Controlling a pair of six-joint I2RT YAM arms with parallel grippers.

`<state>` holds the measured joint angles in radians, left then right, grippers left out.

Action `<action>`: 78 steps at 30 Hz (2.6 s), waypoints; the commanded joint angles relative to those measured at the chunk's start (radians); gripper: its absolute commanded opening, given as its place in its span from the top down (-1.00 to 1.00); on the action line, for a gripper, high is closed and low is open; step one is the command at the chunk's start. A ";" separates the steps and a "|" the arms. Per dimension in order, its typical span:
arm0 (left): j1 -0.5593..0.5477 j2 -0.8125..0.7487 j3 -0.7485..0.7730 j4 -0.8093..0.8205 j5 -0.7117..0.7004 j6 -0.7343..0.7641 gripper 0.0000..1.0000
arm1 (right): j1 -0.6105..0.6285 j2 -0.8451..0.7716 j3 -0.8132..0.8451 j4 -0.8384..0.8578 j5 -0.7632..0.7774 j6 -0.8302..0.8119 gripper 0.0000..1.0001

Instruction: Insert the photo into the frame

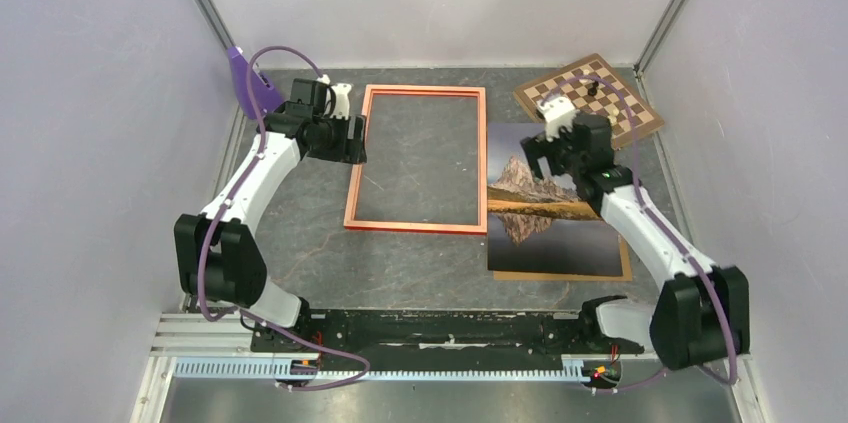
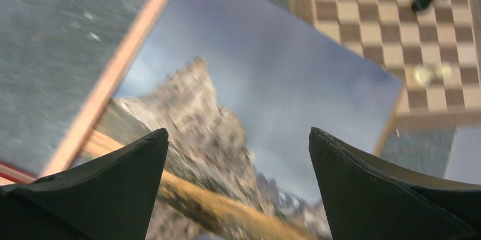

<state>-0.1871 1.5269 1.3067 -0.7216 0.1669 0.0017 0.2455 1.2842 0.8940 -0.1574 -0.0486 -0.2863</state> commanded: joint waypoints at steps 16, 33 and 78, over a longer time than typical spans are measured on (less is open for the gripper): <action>0.002 -0.062 -0.096 0.115 0.139 0.088 -0.73 | -0.586 -0.043 -0.205 -0.154 -0.274 -0.194 -0.91; 0.002 -0.043 -0.090 0.115 0.161 0.096 -0.73 | -0.709 0.189 -0.083 -0.239 -0.405 -0.268 -0.78; -0.417 -0.026 -0.387 0.555 0.541 -0.502 -0.73 | -0.603 -0.194 -0.331 -0.225 -0.461 -0.422 -0.73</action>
<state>-0.5198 1.4853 0.9321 -0.4065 0.7090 -0.2596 -0.3820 1.1431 0.5938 -0.4561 -0.5468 -0.6605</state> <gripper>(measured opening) 0.864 0.865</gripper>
